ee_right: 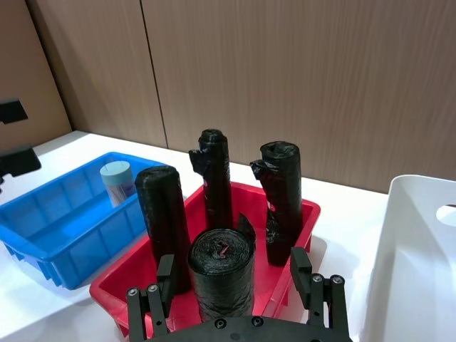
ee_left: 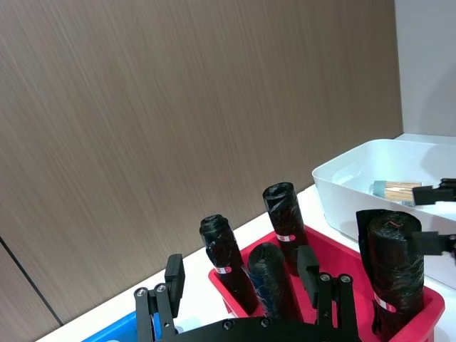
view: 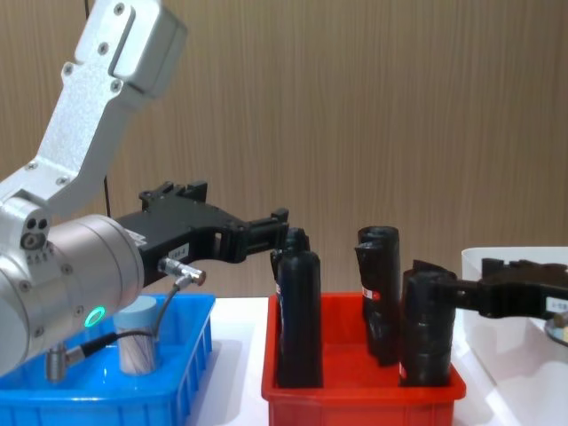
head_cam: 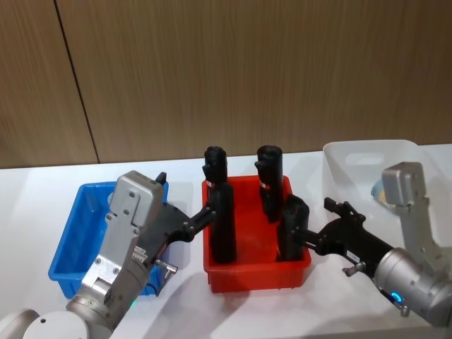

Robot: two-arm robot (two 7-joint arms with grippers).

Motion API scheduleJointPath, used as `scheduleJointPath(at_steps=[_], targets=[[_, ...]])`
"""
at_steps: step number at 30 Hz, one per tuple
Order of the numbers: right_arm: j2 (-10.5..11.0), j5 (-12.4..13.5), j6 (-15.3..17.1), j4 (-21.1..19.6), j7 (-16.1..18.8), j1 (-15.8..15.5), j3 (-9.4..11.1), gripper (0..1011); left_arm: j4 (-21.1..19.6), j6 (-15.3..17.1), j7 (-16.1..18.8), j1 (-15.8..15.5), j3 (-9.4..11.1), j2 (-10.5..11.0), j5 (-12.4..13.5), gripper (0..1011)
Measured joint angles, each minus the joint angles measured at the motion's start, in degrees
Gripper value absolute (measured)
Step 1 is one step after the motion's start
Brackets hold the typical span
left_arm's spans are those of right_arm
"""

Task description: Pick the cotton swabs from the blue box and place them into the white box.

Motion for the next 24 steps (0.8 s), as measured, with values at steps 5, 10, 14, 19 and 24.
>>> scheduleJointPath(at_steps=[5, 10, 14, 19, 24], targets=[[-0.83, -0.69, 0.18, 2.46, 0.94, 1.7, -0.35, 1002, 0.0, 0.0, 0.0, 0.0, 0.0, 0.01, 0.0, 1004], [-1.66, -1.53, 0.22, 5.2, 1.84, 3.41, -0.75, 1002, 0.0, 0.0, 0.0, 0.0, 0.0, 0.0, 0.0, 1004], [-2.2, -1.97, 0.22, 7.08, 2.22, 4.53, -1.01, 1001, 0.0, 0.0, 0.0, 0.0, 0.0, 0.0, 0.0, 1004], [-2.82, -2.5, 0.14, 9.29, 2.66, 5.84, -1.31, 949, 0.0, 0.0, 0.0, 0.0, 0.0, 0.0, 0.0, 1004], [-3.17, -2.8, 0.01, 10.48, 2.86, 6.57, -1.45, 840, 0.0, 0.0, 0.0, 0.0, 0.0, 0.0, 0.01, 1004]])
